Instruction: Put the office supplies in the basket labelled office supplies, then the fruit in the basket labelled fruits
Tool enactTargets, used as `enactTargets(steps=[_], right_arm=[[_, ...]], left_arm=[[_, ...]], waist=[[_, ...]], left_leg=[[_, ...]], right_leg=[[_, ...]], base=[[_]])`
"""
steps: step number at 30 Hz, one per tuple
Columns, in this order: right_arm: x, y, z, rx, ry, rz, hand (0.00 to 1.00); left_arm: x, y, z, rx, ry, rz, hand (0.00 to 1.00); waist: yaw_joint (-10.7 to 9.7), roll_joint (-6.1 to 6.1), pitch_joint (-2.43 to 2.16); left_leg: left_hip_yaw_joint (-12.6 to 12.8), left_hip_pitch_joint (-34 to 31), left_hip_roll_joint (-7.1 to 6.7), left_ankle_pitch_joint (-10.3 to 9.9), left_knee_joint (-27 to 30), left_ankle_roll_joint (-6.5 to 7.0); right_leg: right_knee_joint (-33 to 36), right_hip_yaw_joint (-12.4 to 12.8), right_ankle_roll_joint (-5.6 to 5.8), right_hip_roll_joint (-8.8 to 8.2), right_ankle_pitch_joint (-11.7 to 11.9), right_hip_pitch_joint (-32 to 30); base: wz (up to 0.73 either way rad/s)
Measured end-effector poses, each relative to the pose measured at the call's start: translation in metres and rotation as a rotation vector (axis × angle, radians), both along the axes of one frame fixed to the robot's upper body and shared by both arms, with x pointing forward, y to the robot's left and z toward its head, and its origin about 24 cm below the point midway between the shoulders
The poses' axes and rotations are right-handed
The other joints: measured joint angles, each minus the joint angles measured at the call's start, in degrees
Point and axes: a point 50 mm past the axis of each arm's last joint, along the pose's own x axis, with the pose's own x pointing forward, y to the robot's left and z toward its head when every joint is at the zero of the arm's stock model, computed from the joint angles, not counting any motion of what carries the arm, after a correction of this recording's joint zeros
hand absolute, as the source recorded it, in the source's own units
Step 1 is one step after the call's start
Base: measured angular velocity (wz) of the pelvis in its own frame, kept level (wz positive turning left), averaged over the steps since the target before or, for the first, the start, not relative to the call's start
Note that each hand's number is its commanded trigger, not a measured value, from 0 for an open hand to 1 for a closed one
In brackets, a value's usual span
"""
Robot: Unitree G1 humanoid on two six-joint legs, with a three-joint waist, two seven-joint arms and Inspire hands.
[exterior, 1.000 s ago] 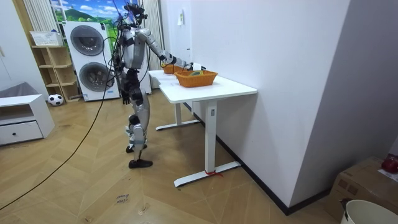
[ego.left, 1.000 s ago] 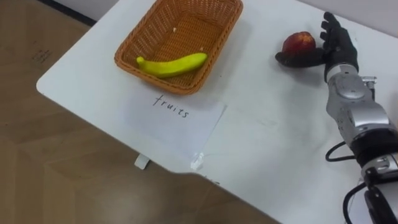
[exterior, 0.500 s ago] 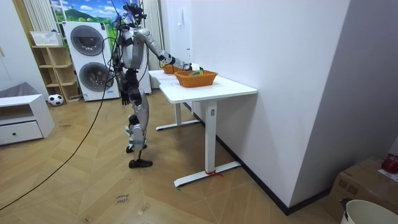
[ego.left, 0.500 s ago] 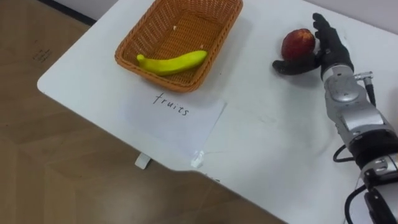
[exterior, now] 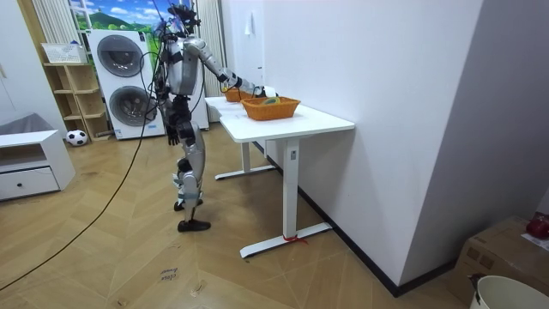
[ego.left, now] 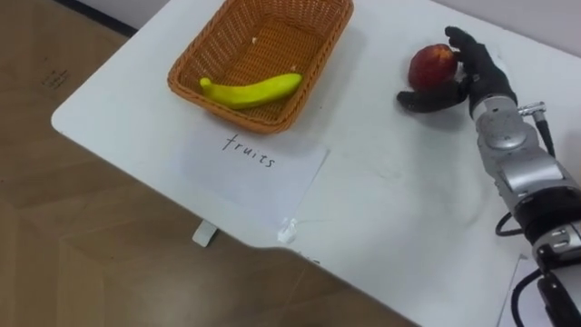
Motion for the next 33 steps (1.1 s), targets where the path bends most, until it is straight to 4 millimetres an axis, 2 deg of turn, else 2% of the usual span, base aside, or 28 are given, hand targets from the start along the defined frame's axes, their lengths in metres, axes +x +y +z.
enactTargets(steps=[15,21,27,33], right_arm=[[0.000,-0.002,0.002,0.000,0.009,0.021,1.00],[0.000,0.002,-0.001,0.039,0.033,0.045,1.00],[0.000,0.009,-0.006,0.052,0.070,0.085,1.00],[0.001,0.011,-0.005,0.072,0.083,0.099,1.00]], left_arm=[[0.000,0.000,0.000,0.003,0.000,-0.008,0.00],[0.000,0.003,0.001,0.000,-0.001,-0.005,0.00],[0.003,0.003,0.002,0.001,-0.016,-0.009,0.00],[-0.005,0.006,0.002,0.012,0.005,-0.011,0.00]], waist=[[-0.1,-0.02,0.01],[-0.1,-0.57,0.01],[0.0,-0.80,-0.11],[-0.1,-1.08,-0.35]], left_leg=[[-0.1,0.0,0.00,0.0,0.1,-0.01],[-0.1,0.4,-0.06,0.0,0.3,-0.01],[-0.1,1.1,-0.16,0.0,0.4,-0.02],[0.0,1.5,-0.16,0.0,0.4,-0.02]], right_leg=[[-0.2,-0.2,-0.01,0.07,0.0,0.2],[-0.4,-0.3,-0.01,0.04,0.0,0.8],[-1.0,-0.1,-0.02,0.13,0.0,2.0],[-0.9,0.0,-0.02,0.09,0.0,2.3]], base=[[0.00],[0.00],[0.01],[0.00]])
